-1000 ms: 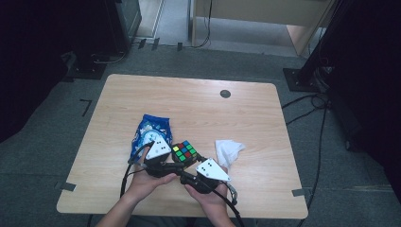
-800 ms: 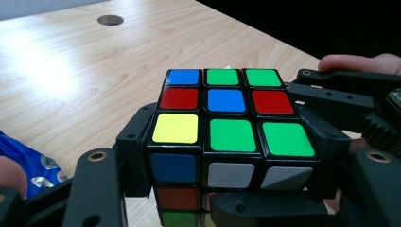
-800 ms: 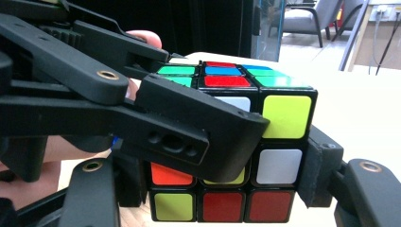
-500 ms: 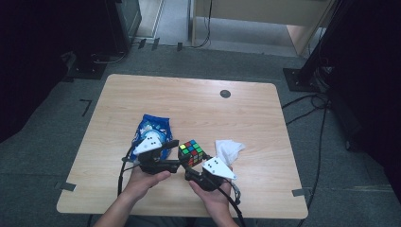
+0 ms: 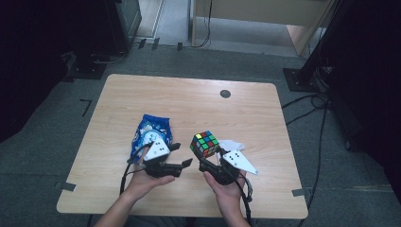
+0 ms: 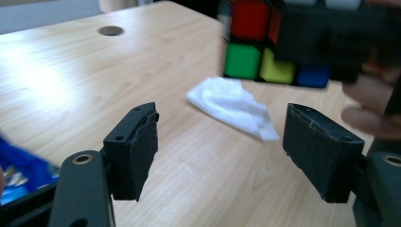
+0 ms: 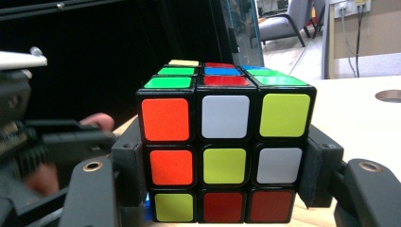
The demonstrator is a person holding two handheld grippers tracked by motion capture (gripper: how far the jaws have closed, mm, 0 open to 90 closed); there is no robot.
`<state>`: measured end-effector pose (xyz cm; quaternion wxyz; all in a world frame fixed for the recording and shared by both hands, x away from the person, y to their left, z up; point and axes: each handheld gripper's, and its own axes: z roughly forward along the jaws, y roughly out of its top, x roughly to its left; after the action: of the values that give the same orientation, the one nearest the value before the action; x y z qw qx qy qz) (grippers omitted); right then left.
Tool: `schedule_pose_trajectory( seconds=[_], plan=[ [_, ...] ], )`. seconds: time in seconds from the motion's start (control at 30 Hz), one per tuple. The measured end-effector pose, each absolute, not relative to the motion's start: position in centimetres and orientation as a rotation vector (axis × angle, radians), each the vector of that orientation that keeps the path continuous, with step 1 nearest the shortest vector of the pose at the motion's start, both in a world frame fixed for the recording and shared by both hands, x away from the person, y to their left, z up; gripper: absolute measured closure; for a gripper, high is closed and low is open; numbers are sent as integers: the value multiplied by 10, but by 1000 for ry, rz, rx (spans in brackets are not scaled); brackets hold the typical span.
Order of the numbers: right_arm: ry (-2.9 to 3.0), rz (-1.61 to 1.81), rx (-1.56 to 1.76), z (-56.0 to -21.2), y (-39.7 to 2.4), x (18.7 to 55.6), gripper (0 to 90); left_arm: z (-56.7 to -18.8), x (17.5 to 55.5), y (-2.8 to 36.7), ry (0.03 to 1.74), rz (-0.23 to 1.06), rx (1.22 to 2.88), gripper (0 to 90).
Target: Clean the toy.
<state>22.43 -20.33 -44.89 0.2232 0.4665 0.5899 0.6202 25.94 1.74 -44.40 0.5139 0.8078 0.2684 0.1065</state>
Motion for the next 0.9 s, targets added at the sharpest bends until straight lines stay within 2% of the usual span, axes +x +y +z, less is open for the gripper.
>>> schedule_pose_trajectory(
  seconds=[0.2, 0.47, 0.9],
  plan=[
    [1651, 1738, 1316, -451, -195, 221, 349, -446, 248, 3, 601, 294, 1937, 268],
    [1674, 1744, 1314, -454, -184, 219, 348, -446, 245, 5, 621, 349, 1889, 320],
    [1692, 1787, 1345, -454, -187, 220, 340, -448, 243, 7, 541, 397, 1925, 341]
  ],
)
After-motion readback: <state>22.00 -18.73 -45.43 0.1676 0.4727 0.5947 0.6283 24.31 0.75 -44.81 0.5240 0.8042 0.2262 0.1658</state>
